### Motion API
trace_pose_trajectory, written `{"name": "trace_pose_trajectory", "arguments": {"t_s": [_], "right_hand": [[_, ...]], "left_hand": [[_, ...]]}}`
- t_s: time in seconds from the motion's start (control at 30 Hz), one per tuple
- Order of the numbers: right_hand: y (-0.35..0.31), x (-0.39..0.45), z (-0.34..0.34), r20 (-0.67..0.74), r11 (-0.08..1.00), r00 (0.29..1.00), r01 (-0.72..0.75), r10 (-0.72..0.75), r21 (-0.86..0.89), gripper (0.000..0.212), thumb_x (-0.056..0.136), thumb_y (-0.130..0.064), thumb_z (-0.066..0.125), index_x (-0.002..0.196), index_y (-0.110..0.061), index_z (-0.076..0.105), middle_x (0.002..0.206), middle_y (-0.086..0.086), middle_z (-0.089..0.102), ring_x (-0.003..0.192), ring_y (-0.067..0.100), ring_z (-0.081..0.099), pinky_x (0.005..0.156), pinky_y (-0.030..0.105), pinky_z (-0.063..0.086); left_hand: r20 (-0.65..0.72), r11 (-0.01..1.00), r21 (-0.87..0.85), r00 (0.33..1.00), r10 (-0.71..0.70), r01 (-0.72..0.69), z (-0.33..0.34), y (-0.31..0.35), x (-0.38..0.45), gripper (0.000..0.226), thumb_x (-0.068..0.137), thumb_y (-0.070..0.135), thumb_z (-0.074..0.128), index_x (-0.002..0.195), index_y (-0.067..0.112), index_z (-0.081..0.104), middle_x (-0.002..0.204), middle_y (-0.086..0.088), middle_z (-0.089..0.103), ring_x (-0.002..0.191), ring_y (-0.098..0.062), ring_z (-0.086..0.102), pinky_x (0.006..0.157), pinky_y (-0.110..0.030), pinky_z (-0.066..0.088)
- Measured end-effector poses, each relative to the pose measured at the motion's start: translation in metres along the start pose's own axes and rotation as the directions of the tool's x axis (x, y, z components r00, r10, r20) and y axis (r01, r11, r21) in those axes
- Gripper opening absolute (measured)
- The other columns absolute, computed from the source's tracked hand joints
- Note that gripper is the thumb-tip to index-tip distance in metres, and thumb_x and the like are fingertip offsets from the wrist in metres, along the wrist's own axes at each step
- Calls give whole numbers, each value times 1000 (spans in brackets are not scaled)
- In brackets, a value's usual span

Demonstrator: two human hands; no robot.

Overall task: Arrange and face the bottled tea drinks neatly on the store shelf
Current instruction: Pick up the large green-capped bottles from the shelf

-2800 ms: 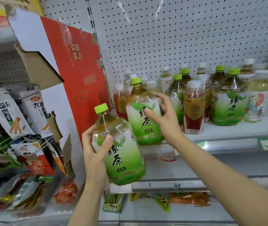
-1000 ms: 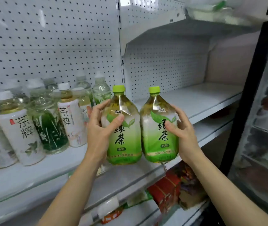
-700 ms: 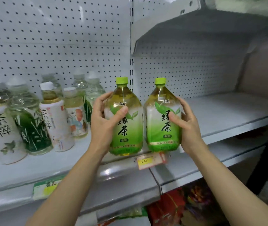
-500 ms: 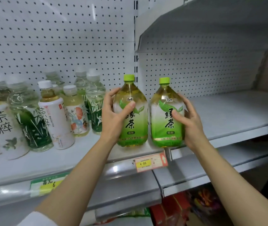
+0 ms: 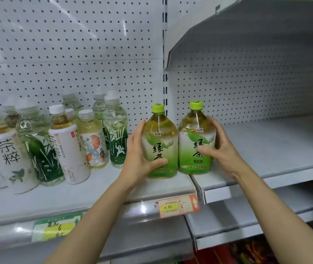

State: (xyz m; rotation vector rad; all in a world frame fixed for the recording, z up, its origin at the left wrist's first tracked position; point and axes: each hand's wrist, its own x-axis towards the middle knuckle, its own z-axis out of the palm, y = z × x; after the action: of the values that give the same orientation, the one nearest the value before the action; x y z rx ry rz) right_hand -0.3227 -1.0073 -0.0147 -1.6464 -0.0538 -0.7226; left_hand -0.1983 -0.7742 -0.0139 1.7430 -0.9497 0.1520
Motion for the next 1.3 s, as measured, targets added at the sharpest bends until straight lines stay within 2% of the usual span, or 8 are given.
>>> {"name": "trace_pose_trajectory", "arguments": {"t_s": [0.23, 0.4, 0.87, 1.03, 1.1, 1.17, 1.23, 1.3], "right_hand": [[2, 16, -1, 3, 981, 1000, 17, -16, -191, 108, 67, 4, 84, 151, -37, 29, 139, -13, 53, 120, 6, 59, 96, 26, 53], [5, 40, -3, -38, 926, 999, -34, 22, -376, 111, 67, -2, 86, 152, -40, 28, 146, 2, 39, 127, 22, 48, 104, 42, 47], [17, 48, 15, -156, 797, 985, -34, -76, -603, 92, 73, -17, 85, 148, -25, 33, 122, -4, 60, 111, 22, 58, 94, 38, 49], [10, 35, 36, -163, 445, 894, 44, -417, -894, 88, 79, -21, 81, 150, -5, 33, 153, 16, 40, 141, 33, 36, 116, 42, 28], [4, 31, 48, -22, 304, 857, 158, -516, -939, 83, 78, -18, 81, 148, -1, 38, 151, 17, 43, 140, 35, 40, 117, 45, 30], [1, 28, 62, 85, 226, 837, 242, -541, -944, 81, 76, -18, 82, 145, 0, 43, 148, 18, 48, 136, 35, 45, 113, 51, 36], [1, 23, 77, 151, 192, 832, 293, -534, -937, 79, 76, -20, 83, 143, 0, 46, 145, 17, 51, 133, 35, 49, 110, 52, 40], [2, 18, 90, 183, 181, 828, 321, -531, -930, 76, 76, -22, 83, 141, -1, 49, 142, 16, 54, 131, 34, 52, 109, 51, 41]], "left_hand": [[-82, 979, 192, 995, -57, 72, 12, 3, 11, 121, 72, 23, 87, 157, 36, 2, 148, -8, 38, 129, -23, 45, 98, -28, 35], [-120, 960, 248, 988, -100, 128, 18, 4, 27, 120, 76, 20, 85, 157, 33, -3, 152, -13, 34, 132, -29, 45, 103, -43, 42], [-129, 862, 473, 983, -134, 180, 22, -11, 50, 121, 80, 32, 80, 156, 23, -14, 150, -14, 41, 122, -31, 57, 91, -43, 51], [-88, 703, 710, 989, 120, -23, 10, 1, 30, 105, 83, 33, 78, 157, 6, 9, 156, -12, 33, 136, -28, 44, 108, -36, 42], [-131, 559, 816, 894, 428, -148, -3, 11, 26, 87, 79, 30, 79, 149, 1, 37, 141, -16, 51, 124, -29, 49, 105, -39, 44], [-302, 578, 810, 777, 552, -96, -25, 21, 32, 78, 82, 30, 73, 146, 0, 39, 140, -20, 50, 127, -31, 41, 108, -43, 41], [-477, 743, 663, 815, 329, 88, -51, 29, 46, 90, 85, 32, 71, 153, 0, 21, 152, -22, 34, 139, -34, 29, 116, -43, 28], [-448, 804, 539, 894, 22, 251, -66, 27, 60, 101, 84, 33, 75, 154, 0, 10, 153, -22, 32, 140, -37, 31, 116, -44, 30]]}}
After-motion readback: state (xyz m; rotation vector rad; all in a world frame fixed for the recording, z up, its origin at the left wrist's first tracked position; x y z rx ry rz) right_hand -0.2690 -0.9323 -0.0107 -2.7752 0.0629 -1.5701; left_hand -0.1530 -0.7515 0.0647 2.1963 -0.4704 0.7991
